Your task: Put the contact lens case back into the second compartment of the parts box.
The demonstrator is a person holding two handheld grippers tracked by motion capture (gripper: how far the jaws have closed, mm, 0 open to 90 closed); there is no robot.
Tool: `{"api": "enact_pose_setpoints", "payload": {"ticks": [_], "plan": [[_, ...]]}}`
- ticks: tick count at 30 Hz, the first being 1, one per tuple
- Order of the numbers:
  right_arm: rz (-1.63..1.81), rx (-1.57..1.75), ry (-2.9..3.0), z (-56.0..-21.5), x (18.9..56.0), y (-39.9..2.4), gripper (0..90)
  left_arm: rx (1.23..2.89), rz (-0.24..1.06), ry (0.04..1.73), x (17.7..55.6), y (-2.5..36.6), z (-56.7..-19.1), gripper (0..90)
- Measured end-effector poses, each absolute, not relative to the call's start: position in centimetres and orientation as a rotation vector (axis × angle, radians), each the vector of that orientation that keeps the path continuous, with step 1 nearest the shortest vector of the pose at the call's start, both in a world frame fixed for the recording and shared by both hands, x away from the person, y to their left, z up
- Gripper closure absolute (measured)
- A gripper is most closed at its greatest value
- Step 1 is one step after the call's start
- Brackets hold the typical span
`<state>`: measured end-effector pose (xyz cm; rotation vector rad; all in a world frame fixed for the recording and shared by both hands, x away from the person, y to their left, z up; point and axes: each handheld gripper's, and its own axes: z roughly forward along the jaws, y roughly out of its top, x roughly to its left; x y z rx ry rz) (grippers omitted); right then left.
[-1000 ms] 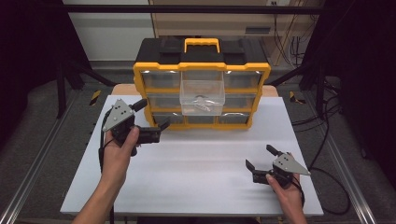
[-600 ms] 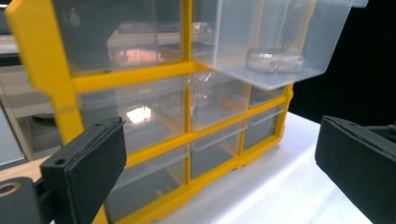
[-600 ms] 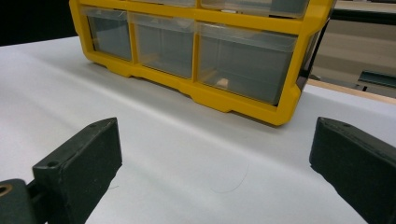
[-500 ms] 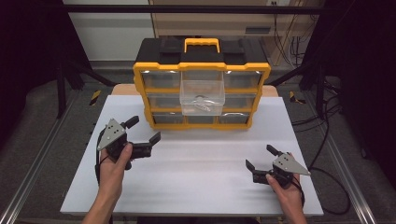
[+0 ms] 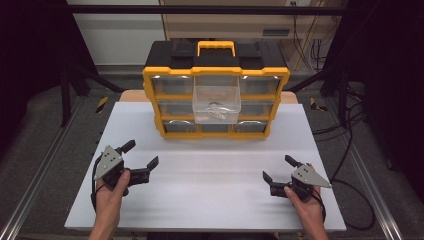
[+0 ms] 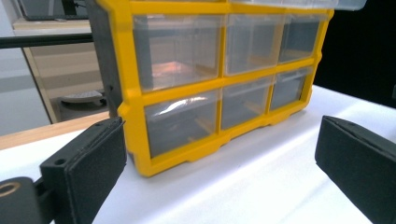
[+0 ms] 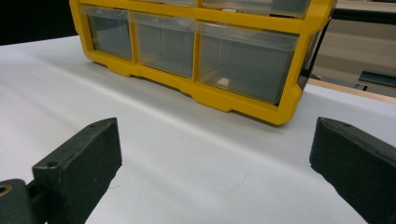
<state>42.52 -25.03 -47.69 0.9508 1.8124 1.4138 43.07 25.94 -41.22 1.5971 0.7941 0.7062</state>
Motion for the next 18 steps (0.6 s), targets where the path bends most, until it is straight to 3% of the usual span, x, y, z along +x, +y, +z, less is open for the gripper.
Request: {"api": "enact_pose_setpoints", "payload": {"ticks": [13,18], "plan": [[1.413,0.953,1.812,-47.7,42.5,-25.0,2.7,1.543,0.696,0.857,41.5,27.5,-44.3,1.8],[1.412,0.958,1.808,-47.7,42.5,-25.2,2.7,1.593,0.718,0.83,40.7,27.3,-45.2,1.9]]}}
